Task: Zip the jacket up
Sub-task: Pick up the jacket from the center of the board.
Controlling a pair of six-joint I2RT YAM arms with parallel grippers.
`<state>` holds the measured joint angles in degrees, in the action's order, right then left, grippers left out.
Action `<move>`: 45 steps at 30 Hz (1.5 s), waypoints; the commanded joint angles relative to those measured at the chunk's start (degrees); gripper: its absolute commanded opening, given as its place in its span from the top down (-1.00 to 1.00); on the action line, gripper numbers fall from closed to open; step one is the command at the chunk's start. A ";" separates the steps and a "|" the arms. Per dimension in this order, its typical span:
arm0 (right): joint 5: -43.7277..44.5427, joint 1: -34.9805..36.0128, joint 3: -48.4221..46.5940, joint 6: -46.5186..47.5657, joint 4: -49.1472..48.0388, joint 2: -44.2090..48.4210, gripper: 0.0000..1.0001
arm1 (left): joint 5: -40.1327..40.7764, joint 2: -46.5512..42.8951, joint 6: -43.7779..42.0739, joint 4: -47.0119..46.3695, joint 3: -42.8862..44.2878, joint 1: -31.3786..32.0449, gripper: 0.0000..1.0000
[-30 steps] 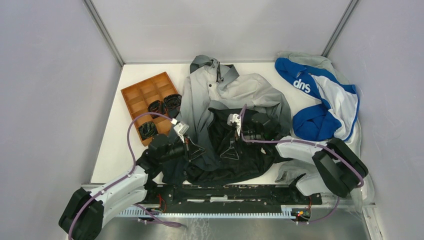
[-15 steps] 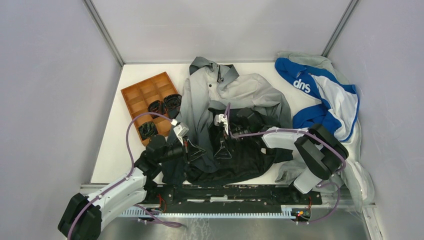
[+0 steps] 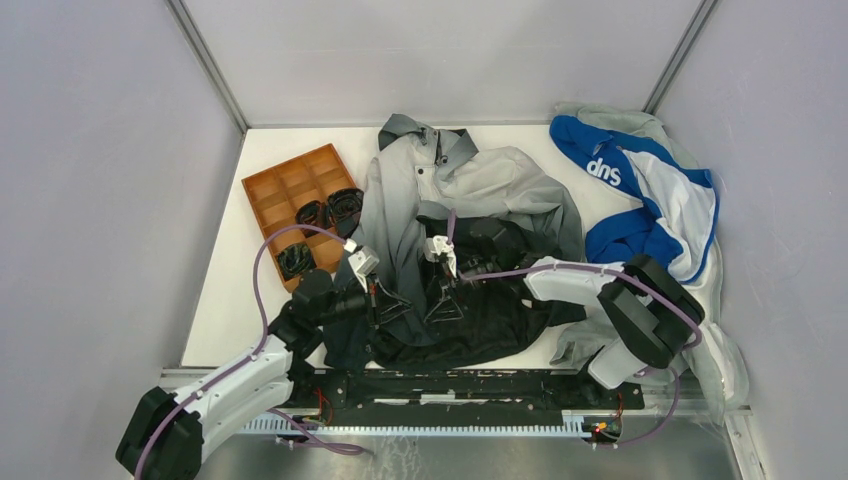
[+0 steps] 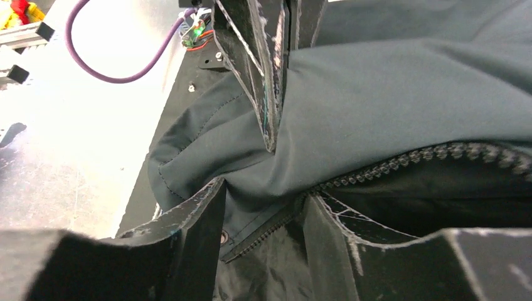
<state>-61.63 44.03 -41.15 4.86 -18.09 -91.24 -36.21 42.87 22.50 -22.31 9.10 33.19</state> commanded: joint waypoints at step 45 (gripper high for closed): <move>21.89 3.60 1.05 -27.03 -6.58 11.32 1.00 | 12.58 -9.08 41.99 51.65 22.28 0.12 -0.85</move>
<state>-38.59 46.98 -40.69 -16.08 -17.80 -80.07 -19.77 34.54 61.73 27.81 30.26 33.23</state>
